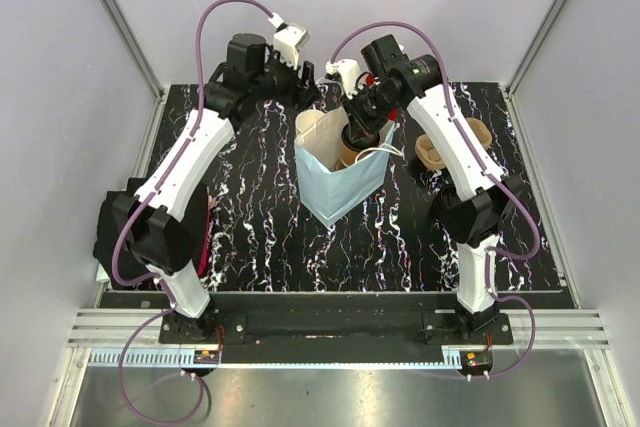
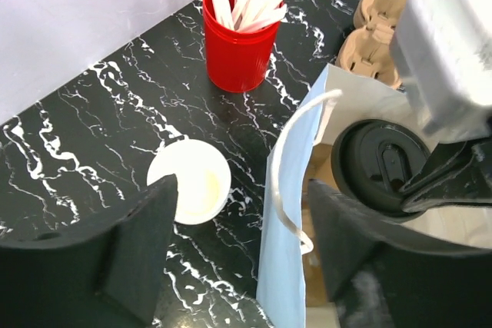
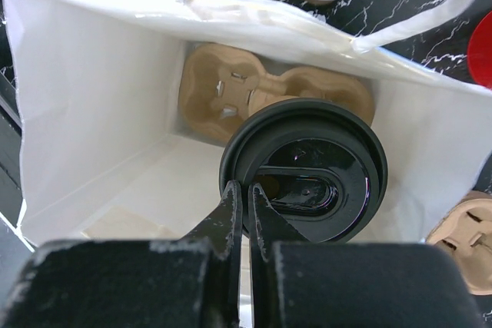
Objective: Pack the takeout coffee
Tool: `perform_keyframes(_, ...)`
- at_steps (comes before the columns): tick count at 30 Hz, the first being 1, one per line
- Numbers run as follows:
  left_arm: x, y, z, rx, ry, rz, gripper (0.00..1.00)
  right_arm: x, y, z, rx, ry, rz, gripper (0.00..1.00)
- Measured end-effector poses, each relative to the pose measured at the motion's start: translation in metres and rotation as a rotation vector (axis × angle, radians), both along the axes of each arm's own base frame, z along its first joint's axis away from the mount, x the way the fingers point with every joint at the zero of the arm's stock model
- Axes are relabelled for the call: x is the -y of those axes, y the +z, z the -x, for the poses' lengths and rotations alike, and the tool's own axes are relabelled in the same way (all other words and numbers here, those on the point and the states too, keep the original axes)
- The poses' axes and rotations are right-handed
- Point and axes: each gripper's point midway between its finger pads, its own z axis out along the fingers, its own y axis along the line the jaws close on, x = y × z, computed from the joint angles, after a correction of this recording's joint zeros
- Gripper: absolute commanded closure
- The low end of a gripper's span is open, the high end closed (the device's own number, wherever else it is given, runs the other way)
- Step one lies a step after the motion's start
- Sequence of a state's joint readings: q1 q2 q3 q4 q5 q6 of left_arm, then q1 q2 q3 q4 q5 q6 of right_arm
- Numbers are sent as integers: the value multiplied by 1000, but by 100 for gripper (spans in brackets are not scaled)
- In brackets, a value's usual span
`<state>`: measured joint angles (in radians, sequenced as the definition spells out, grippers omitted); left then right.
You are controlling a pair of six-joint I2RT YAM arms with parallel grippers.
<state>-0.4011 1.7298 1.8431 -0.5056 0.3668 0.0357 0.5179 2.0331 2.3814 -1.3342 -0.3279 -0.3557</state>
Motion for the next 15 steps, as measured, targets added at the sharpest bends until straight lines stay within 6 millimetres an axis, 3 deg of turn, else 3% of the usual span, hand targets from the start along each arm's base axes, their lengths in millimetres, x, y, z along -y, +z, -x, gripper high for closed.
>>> perform_keyframes(9,-4,-3,-6,-24,12,31,65,2,-16,3,-39,4,25,100)
perform_keyframes(15,-3,-7,-8,-49,10,47,69,3,-26,5,-64,6,41,100)
